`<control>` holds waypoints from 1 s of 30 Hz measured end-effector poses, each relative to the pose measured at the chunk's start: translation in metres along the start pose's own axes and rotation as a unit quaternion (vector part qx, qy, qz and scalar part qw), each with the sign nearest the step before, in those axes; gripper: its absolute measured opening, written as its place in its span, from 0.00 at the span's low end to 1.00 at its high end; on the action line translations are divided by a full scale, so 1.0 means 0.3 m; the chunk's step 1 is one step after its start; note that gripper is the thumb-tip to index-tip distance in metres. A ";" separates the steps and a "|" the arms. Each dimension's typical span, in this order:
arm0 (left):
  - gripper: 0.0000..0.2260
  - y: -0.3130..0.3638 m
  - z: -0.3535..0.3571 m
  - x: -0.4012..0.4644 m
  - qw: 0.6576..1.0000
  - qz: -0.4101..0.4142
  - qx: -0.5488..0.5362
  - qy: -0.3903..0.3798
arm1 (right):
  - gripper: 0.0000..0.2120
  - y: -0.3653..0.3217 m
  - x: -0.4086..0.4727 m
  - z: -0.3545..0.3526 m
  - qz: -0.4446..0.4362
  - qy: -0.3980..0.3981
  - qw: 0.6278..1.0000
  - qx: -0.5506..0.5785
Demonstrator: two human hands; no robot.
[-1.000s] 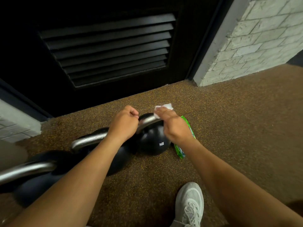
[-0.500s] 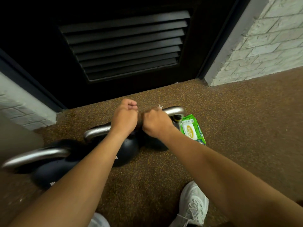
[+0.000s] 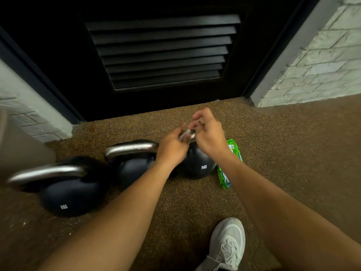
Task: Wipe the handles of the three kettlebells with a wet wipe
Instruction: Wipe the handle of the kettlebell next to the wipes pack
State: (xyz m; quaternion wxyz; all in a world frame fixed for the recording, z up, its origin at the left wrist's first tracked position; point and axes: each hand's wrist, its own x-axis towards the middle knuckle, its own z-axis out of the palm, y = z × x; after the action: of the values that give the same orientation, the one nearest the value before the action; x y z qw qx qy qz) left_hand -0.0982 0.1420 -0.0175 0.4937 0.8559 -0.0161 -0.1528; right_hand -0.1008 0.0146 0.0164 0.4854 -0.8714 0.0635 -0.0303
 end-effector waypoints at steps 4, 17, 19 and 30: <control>0.20 -0.039 0.042 0.031 0.997 0.026 0.066 0.007 | 0.17 0.054 0.019 -0.075 -0.018 -0.006 0.988 -0.152; 0.21 -0.156 0.194 -0.058 0.967 -0.166 -0.149 0.122 | 0.16 0.108 -0.007 -0.087 -0.069 -0.075 0.959 -0.264; 0.27 -0.174 0.205 -0.072 0.972 -0.193 -0.106 0.082 | 0.15 0.114 -0.009 -0.084 -0.071 -0.071 0.960 -0.260; 0.24 -0.198 0.265 -0.045 0.949 -0.235 -0.165 0.132 | 0.15 0.100 -0.015 -0.074 -0.053 -0.048 0.969 -0.237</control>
State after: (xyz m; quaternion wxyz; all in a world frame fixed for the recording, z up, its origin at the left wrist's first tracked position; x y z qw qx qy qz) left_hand -0.1403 0.1080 -0.1017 0.5758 0.7546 0.2762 -0.1507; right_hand -0.1101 -0.0190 0.0027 0.2655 -0.9641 -0.0006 0.0018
